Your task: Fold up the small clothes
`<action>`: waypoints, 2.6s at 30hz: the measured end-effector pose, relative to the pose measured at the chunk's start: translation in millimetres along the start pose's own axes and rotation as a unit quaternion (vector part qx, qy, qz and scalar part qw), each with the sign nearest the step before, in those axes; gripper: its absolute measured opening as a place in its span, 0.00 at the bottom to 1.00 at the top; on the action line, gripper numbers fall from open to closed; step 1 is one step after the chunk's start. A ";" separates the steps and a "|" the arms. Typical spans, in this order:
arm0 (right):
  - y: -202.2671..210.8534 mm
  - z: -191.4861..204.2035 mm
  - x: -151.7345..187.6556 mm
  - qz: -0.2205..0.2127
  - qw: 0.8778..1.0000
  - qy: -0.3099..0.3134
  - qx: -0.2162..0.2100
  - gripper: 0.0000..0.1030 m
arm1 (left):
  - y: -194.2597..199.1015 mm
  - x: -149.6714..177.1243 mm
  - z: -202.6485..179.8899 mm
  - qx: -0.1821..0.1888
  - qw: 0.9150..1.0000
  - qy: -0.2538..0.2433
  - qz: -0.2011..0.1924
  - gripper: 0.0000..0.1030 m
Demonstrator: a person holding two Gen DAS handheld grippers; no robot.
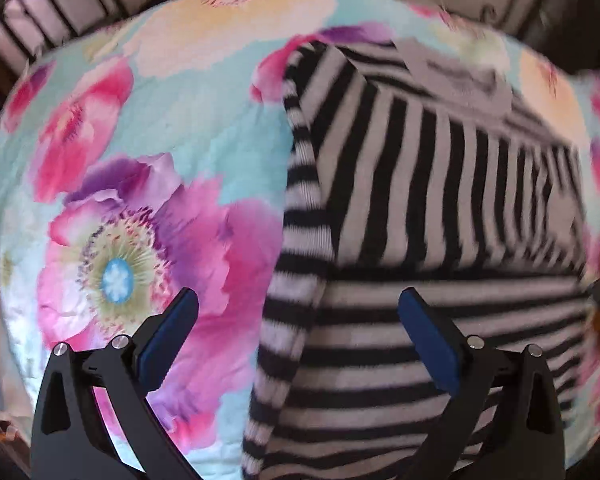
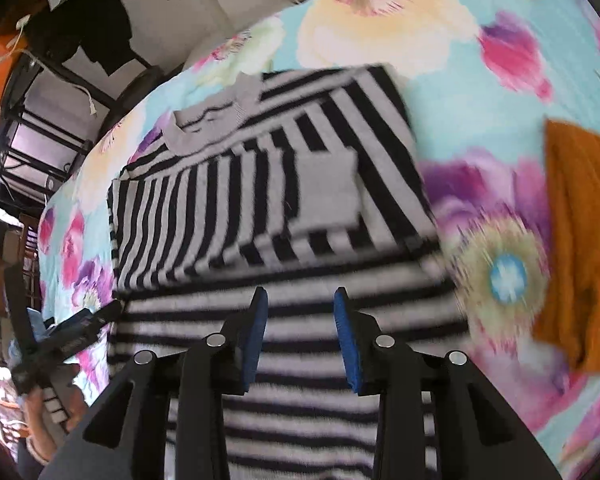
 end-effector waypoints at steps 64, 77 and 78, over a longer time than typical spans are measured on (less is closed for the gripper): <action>-45.0 -7.3 59.5 0.076 0.994 0.036 0.062 0.58 | -26.8 90.4 30.4 -0.020 0.997 0.025 0.076 0.96; 33.9 -68.5 111.1 0.022 0.999 -0.013 0.042 0.58 | 6.3 171.0 13.4 0.114 0.985 0.043 0.120 0.94; 37.3 -75.8 113.0 0.022 0.999 -0.025 0.037 0.58 | 8.3 173.7 8.0 0.110 0.987 0.032 0.117 0.91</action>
Point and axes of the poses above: each gripper's, at about its wrist camera, not at the fingertips, and y roughly against the way its jaws point, z to its left, x to its underside, the point moved 2 cm from there along -y, roughly the way its jaws point, and after that the axes turned 5 degrees about z, right-handed, at the moved point
